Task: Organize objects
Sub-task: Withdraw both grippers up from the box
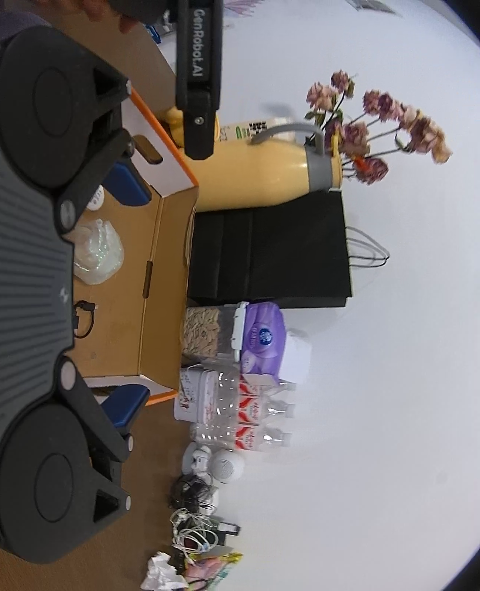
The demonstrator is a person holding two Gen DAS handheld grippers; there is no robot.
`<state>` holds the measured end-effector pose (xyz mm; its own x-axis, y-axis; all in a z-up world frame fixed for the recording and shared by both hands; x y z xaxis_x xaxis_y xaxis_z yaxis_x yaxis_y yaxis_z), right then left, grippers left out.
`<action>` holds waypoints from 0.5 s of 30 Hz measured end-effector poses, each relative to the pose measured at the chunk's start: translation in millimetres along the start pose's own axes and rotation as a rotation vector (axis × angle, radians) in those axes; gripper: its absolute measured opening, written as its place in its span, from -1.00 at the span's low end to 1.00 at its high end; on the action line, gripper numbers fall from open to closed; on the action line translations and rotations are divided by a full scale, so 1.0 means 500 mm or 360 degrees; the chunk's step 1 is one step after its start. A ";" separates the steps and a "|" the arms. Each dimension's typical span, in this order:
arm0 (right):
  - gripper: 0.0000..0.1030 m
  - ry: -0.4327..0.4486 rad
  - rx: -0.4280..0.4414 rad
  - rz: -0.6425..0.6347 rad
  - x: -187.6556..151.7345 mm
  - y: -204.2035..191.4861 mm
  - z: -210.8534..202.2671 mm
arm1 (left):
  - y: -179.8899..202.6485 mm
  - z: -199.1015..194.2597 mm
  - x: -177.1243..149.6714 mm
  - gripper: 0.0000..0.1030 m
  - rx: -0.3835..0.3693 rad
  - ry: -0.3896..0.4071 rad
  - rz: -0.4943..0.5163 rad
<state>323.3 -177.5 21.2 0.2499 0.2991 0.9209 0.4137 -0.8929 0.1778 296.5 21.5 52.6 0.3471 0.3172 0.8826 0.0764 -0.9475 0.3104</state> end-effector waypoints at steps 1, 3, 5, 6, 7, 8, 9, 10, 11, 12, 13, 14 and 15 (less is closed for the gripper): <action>1.00 0.0003 0.0003 -0.0015 -0.002 0.001 -0.011 | -0.002 -0.009 -0.001 1.00 0.0000 0.0002 0.0000; 1.00 0.0000 0.0016 -0.0048 -0.011 0.001 -0.034 | -0.007 -0.031 -0.004 1.00 0.0009 0.0021 0.0012; 1.00 -0.0014 0.0034 -0.0077 -0.023 0.001 -0.055 | -0.014 -0.050 -0.007 1.00 0.0018 0.0030 0.0026; 1.00 -0.0028 0.0039 -0.0089 -0.032 0.002 -0.066 | -0.018 -0.059 -0.009 1.00 0.0022 0.0028 0.0031; 1.00 -0.0041 0.0039 -0.0098 -0.040 0.004 -0.075 | -0.022 -0.068 -0.013 1.00 0.0029 0.0025 0.0035; 1.00 -0.0055 0.0041 -0.0103 -0.049 0.006 -0.083 | -0.025 -0.075 -0.016 1.00 0.0038 0.0018 0.0043; 1.00 -0.0070 0.0044 -0.0103 -0.059 0.007 -0.093 | -0.030 -0.081 -0.021 1.00 0.0047 0.0010 0.0050; 1.00 -0.0085 0.0047 -0.0102 -0.069 0.008 -0.102 | -0.033 -0.087 -0.026 1.00 0.0055 0.0000 0.0056; 1.00 -0.0097 0.0047 -0.0103 -0.077 0.009 -0.109 | -0.038 -0.093 -0.032 1.00 0.0063 -0.0012 0.0063; 1.00 -0.0111 0.0045 -0.0105 -0.086 0.011 -0.117 | -0.042 -0.098 -0.038 1.00 0.0071 -0.0025 0.0071; 1.00 -0.0125 0.0042 -0.0105 -0.095 0.013 -0.125 | -0.047 -0.103 -0.044 1.00 0.0081 -0.0039 0.0078; 1.00 -0.0142 0.0037 -0.0104 -0.104 0.015 -0.133 | -0.052 -0.108 -0.051 1.00 0.0094 -0.0054 0.0081; 1.00 -0.0155 0.0035 -0.0102 -0.114 0.016 -0.140 | -0.058 -0.113 -0.058 1.00 0.0105 -0.0067 0.0079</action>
Point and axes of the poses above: each gripper's, at about its wrist camera, not at the fingertips, and z roughly the way its jaws point, y to its right, x to its top, the point moved 5 cm from there along z, roughly the way its jaws point, and after that the axes turned 11 degrees about -z, right-handed, at the moved point
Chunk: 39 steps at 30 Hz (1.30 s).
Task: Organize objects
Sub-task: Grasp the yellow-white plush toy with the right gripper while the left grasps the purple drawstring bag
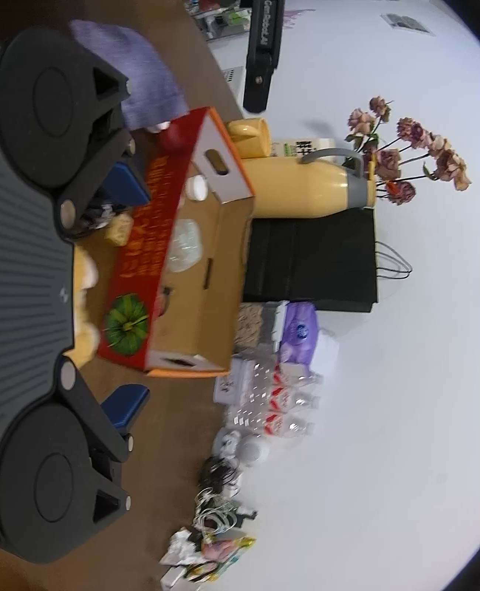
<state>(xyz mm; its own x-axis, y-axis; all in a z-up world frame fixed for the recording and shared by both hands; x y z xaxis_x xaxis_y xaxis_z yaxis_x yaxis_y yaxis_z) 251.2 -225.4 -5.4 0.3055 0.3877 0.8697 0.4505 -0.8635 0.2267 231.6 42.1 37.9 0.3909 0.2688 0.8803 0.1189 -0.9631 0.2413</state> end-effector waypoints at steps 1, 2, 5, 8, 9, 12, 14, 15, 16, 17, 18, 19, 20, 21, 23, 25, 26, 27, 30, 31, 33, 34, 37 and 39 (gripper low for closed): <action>1.00 -0.0011 0.0002 0.0002 -0.009 0.001 -0.007 | -0.006 -0.003 -0.007 1.00 0.0010 -0.0016 -0.0003; 1.00 -0.0024 0.0005 0.0002 -0.018 0.000 -0.013 | -0.010 -0.006 -0.013 1.00 0.0019 -0.0029 -0.0006; 1.00 -0.0068 0.0002 0.0005 -0.046 0.002 -0.026 | -0.025 -0.013 -0.034 1.00 0.0047 -0.0077 -0.0006; 1.00 -0.0107 -0.0004 0.0036 -0.073 0.008 -0.035 | -0.039 -0.018 -0.054 1.00 0.0075 -0.0126 -0.0016; 1.00 -0.0119 -0.0004 0.0047 -0.081 0.008 -0.036 | -0.042 -0.021 -0.058 1.00 0.0082 -0.0137 -0.0021; 1.00 -0.0169 0.0005 0.0082 -0.107 0.012 -0.030 | -0.051 -0.032 -0.070 1.00 0.0091 -0.0152 -0.0033; 1.00 -0.0197 0.0015 0.0099 -0.120 0.014 -0.023 | -0.055 -0.038 -0.077 1.00 0.0096 -0.0165 -0.0039; 1.00 -0.0210 0.0021 0.0105 -0.124 0.014 -0.018 | -0.056 -0.040 -0.081 1.00 0.0096 -0.0173 -0.0042; 1.00 -0.0219 0.0025 0.0107 -0.128 0.014 -0.014 | -0.056 -0.042 -0.085 1.00 0.0096 -0.0181 -0.0044; 1.00 -0.0228 0.0030 0.0107 -0.130 0.015 -0.010 | -0.056 -0.044 -0.090 1.00 0.0095 -0.0190 -0.0045; 1.00 -0.0241 0.0033 0.0108 -0.134 0.016 -0.004 | -0.057 -0.045 -0.094 1.00 0.0095 -0.0198 -0.0045; 1.00 -0.0256 0.0032 0.0110 -0.138 0.018 0.002 | -0.057 -0.047 -0.098 1.00 0.0095 -0.0206 -0.0045; 1.00 -0.0271 0.0032 0.0111 -0.141 0.021 0.008 | -0.058 -0.048 -0.102 1.00 0.0095 -0.0213 -0.0046; 1.00 -0.0291 0.0034 0.0110 -0.146 0.025 0.015 | -0.059 -0.048 -0.104 1.00 0.0096 -0.0219 -0.0047; 1.00 -0.0336 0.0035 0.0112 -0.153 0.034 0.031 | -0.061 -0.048 -0.108 1.00 0.0103 -0.0230 -0.0052; 1.00 -0.0367 0.0031 0.0119 -0.158 0.041 0.045 | -0.062 -0.047 -0.111 1.00 0.0107 -0.0238 -0.0057; 1.00 -0.0371 0.0038 0.0127 -0.160 0.043 0.050 | -0.063 -0.047 -0.113 1.00 0.0109 -0.0242 -0.0059; 1.00 -0.0377 0.0050 0.0139 -0.161 0.045 0.055 | -0.063 -0.046 -0.114 1.00 0.0112 -0.0246 -0.0061; 0.87 -0.0366 0.0083 0.0144 -0.163 0.040 0.062 | -0.063 -0.044 -0.119 1.00 0.0118 -0.0259 -0.0061; 0.83 -0.0358 0.0096 0.0145 -0.163 0.037 0.062 | -0.062 -0.043 -0.120 1.00 0.0121 -0.0264 -0.0059; 0.57 -0.0333 0.0112 0.0154 -0.161 0.035 0.060 | -0.062 -0.041 -0.123 1.00 0.0126 -0.0273 -0.0058; 0.49 -0.0325 0.0112 0.0157 -0.161 0.034 0.059 | -0.063 -0.041 -0.124 1.00 0.0128 -0.0273 -0.0060; 0.00 -0.0306 0.0091 0.0160 -0.162 0.034 0.055 | -0.064 -0.040 -0.125 1.00 0.0136 -0.0276 -0.0067; -0.02 -0.0294 0.0095 0.0171 -0.163 0.035 0.054 | -0.065 -0.041 -0.126 1.00 0.0138 -0.0278 -0.0066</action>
Point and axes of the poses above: each gripper's, at about its wrist camera, not at the fingertips, and z roughly the way its jaws point, y to its right, x to its top, the point moved 5 cm from there along z, roughly the way its jaws point, and after that the axes turned 11 degrees about -z, right-handed, at the moved point
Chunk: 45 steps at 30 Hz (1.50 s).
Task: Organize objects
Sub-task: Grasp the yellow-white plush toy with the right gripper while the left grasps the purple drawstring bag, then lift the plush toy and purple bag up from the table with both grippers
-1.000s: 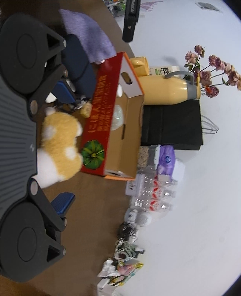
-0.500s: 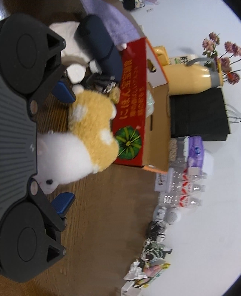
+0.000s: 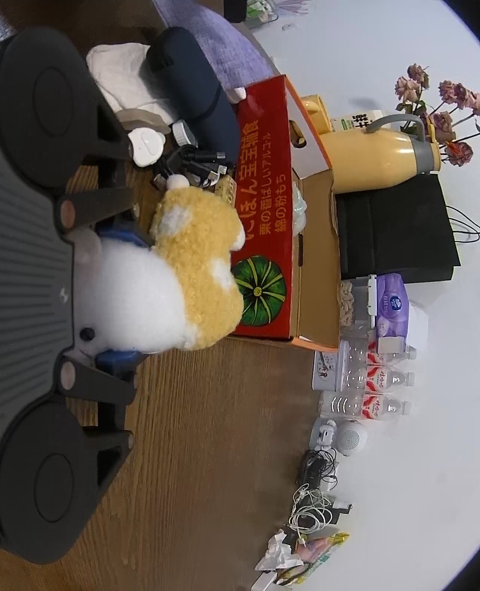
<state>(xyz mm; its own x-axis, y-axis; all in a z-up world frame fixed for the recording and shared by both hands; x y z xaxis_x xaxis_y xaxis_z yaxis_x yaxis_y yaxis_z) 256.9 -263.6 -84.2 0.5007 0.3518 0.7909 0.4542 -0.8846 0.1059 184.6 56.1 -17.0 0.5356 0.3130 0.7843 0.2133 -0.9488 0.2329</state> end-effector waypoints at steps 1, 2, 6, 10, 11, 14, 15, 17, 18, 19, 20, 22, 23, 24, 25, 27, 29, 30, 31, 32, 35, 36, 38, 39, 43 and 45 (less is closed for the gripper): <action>-0.03 0.0007 -0.0001 -0.0003 -0.001 0.000 -0.001 | 0.000 0.000 0.000 1.00 0.0001 -0.0001 0.0002; -0.04 0.0016 -0.0004 -0.0008 -0.001 -0.002 -0.003 | 0.001 0.000 -0.001 1.00 0.0003 -0.0001 0.0003; -0.06 0.0057 -0.0008 -0.0014 -0.001 -0.008 -0.010 | 0.001 0.001 -0.001 1.00 0.0008 -0.0001 0.0003; -0.06 0.0108 -0.0032 0.0026 -0.001 -0.008 -0.023 | -0.004 -0.001 -0.002 1.00 0.0014 0.0009 -0.0011; -0.06 0.0118 -0.0032 0.0029 -0.001 -0.010 -0.025 | -0.003 -0.001 -0.004 1.00 0.0013 0.0007 -0.0002; -0.06 0.0128 -0.0026 0.0028 -0.001 -0.013 -0.028 | 0.005 -0.005 -0.012 1.00 -0.0004 -0.0010 0.0073; -0.06 0.0128 -0.0023 0.0026 0.000 -0.015 -0.027 | 0.011 -0.006 -0.017 1.00 -0.0011 -0.0028 0.0122; -0.06 0.0127 -0.0022 0.0030 0.000 -0.014 -0.027 | 0.021 -0.007 -0.032 1.00 -0.0020 -0.0062 0.0215; -0.06 0.0127 -0.0022 0.0035 -0.001 -0.013 -0.027 | 0.026 -0.006 -0.039 1.00 -0.0028 -0.0079 0.0255; -0.06 0.0125 -0.0021 0.0039 0.000 -0.013 -0.026 | 0.031 -0.004 -0.046 1.00 -0.0032 -0.0095 0.0290; -0.06 0.0124 -0.0021 0.0043 0.000 -0.013 -0.026 | 0.036 -0.001 -0.054 1.00 -0.0033 -0.0111 0.0327; -0.06 0.0124 -0.0021 0.0046 -0.001 -0.013 -0.025 | 0.043 0.005 -0.063 1.00 -0.0032 -0.0126 0.0376; -0.06 0.0123 -0.0019 0.0044 -0.001 -0.013 -0.025 | 0.045 0.007 -0.066 1.00 -0.0037 -0.0130 0.0395; -0.06 0.0122 -0.0018 0.0043 -0.001 -0.013 -0.025 | 0.047 0.010 -0.068 1.00 -0.0041 -0.0133 0.0411; -0.06 0.0122 -0.0018 0.0043 -0.001 -0.013 -0.025 | 0.048 0.013 -0.068 1.00 -0.0045 -0.0134 0.0425; -0.06 0.0119 -0.0016 0.0045 -0.002 -0.012 -0.024 | 0.049 0.018 -0.068 1.00 -0.0055 -0.0130 0.0455; -0.05 0.0115 -0.0016 0.0045 -0.002 -0.013 -0.023 | 0.050 0.024 -0.067 1.00 -0.0077 -0.0134 0.0480; -0.05 0.0115 -0.0017 0.0044 -0.002 -0.014 -0.023 | 0.049 0.025 -0.066 1.00 -0.0095 -0.0133 0.0487; -0.05 0.0115 -0.0018 0.0045 -0.002 -0.014 -0.023 | 0.049 0.027 -0.067 1.00 -0.0111 -0.0128 0.0494; -0.05 0.0116 -0.0018 0.0046 -0.002 -0.014 -0.023 | 0.048 0.030 -0.068 1.00 -0.0132 -0.0127 0.0500; -0.05 0.0114 -0.0019 0.0053 -0.003 -0.015 -0.022 | 0.041 0.035 -0.074 1.00 -0.0164 -0.0147 0.0482; -0.05 0.0112 -0.0019 0.0055 -0.003 -0.015 -0.021 | 0.040 0.035 -0.077 1.00 -0.0160 -0.0145 0.0484; -0.05 0.0106 -0.0018 0.0055 -0.002 -0.016 -0.020 | 0.038 0.031 -0.080 0.86 -0.0160 -0.0136 0.0490; -0.05 0.0104 -0.0019 0.0055 -0.002 -0.016 -0.020 | 0.038 0.028 -0.082 0.77 -0.0164 -0.0134 0.0489; -0.05 0.0097 -0.0023 0.0058 -0.004 -0.017 -0.019 | 0.037 0.018 -0.080 0.45 -0.0191 -0.0123 0.0471; -0.05 0.0096 -0.0025 0.0058 -0.004 -0.017 -0.018 | 0.034 0.016 -0.080 0.32 -0.0197 -0.0115 0.0454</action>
Point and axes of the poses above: each gripper's, at about its wrist camera, not at the fingertips, and z roughly the way its jaws point, y to its right, x to its top, the point moved 5 cm from there along z, roughly the way its jaws point, and after that the axes turned 11 degrees about -z, right-handed, at the moved point
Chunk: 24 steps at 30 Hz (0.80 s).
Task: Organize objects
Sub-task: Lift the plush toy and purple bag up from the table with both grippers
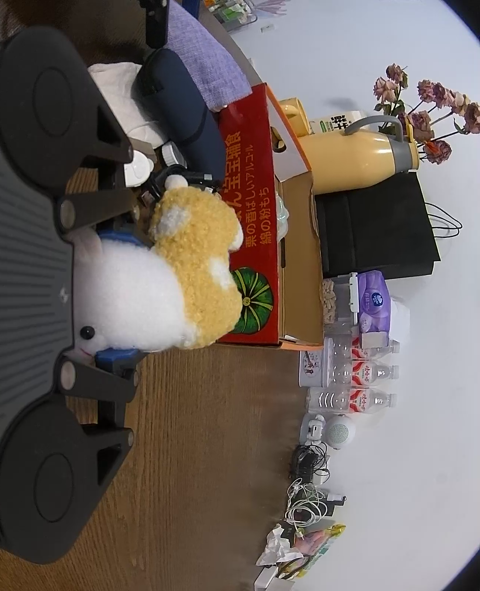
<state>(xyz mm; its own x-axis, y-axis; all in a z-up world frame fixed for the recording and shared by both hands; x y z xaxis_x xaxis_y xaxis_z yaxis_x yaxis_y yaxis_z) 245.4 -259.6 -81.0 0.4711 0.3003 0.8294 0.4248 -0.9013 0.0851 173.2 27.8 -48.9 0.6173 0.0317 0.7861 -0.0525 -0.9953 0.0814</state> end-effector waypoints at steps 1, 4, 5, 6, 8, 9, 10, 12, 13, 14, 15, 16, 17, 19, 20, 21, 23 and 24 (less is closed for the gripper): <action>-0.05 -0.0001 -0.0003 0.0001 0.000 0.001 0.000 | -0.001 -0.002 0.000 0.29 -0.0002 0.0007 -0.0008; -0.05 -0.0003 -0.0012 0.0006 -0.001 0.003 0.000 | -0.004 -0.013 0.000 0.10 -0.0007 0.0040 -0.0029; -0.05 -0.0005 -0.0014 0.0006 -0.002 0.003 0.001 | -0.005 -0.019 0.001 -0.01 -0.0004 0.0058 -0.0032; -0.05 -0.0007 -0.0016 0.0005 -0.002 0.003 0.001 | -0.006 -0.025 0.002 -0.07 0.0001 0.0072 -0.0036; -0.05 -0.0009 -0.0019 0.0004 -0.002 0.003 0.002 | -0.009 -0.035 0.006 -0.34 0.0007 0.0094 -0.0038; -0.05 -0.0010 -0.0022 0.0004 -0.001 0.003 0.002 | -0.011 -0.038 0.007 -0.42 0.0010 0.0101 -0.0039; -0.05 -0.0010 -0.0024 0.0004 -0.001 0.003 0.002 | -0.014 -0.042 0.008 -0.59 0.0014 0.0110 -0.0045; -0.05 -0.0009 -0.0029 0.0005 -0.001 0.003 0.002 | -0.018 -0.051 0.008 -0.74 0.0004 0.0126 -0.0066; -0.05 -0.0009 -0.0031 0.0005 -0.001 0.003 0.002 | -0.020 -0.055 0.009 -0.77 -0.0007 0.0130 -0.0082; -0.04 -0.0009 -0.0035 0.0004 -0.001 0.003 0.002 | -0.021 -0.059 0.008 -0.79 -0.0008 0.0137 -0.0088; -0.05 -0.0010 -0.0037 0.0003 -0.001 0.003 0.002 | -0.022 -0.064 0.008 -0.80 -0.0007 0.0148 -0.0092; -0.04 -0.0011 -0.0040 0.0003 -0.001 0.002 0.002 | -0.023 -0.070 0.008 -0.82 -0.0008 0.0160 -0.0098; -0.05 -0.0012 -0.0040 0.0003 -0.002 0.002 0.002 | -0.023 -0.076 0.010 -0.82 -0.0013 0.0171 -0.0103; -0.05 -0.0012 -0.0041 0.0001 -0.002 0.002 0.002 | -0.023 -0.090 0.013 -0.82 -0.0023 0.0199 -0.0116; -0.04 -0.0012 -0.0041 0.0001 -0.002 0.002 0.002 | -0.024 -0.097 0.015 -0.82 -0.0026 0.0216 -0.0120; -0.05 -0.0011 -0.0041 -0.0001 -0.002 0.002 0.001 | -0.026 -0.104 0.019 -0.82 -0.0029 0.0234 -0.0123; -0.05 -0.0008 -0.0045 -0.0005 -0.002 0.001 0.001 | -0.028 -0.116 0.029 -0.82 -0.0029 0.0274 -0.0131; -0.05 -0.0004 -0.0048 -0.0008 -0.003 0.000 -0.001 | -0.029 -0.120 0.034 -0.82 -0.0029 0.0290 -0.0134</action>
<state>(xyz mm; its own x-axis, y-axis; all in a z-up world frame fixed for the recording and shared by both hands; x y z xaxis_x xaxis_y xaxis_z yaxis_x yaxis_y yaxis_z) 244.4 -260.2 -81.8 0.4707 0.3057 0.8277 0.4039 -0.9087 0.1059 137.2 48.3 0.1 0.4682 0.1324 0.8736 -0.0218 -0.9867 0.1612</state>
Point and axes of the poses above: each gripper's, at about its wrist camera, not at the fingertips, and z roughly the way its jaws point, y to its right, x to its top, the point moved 5 cm from there along z, roughly the way its jaws point, and after that the axes turned 11 degrees about -z, right-handed, at the moved point
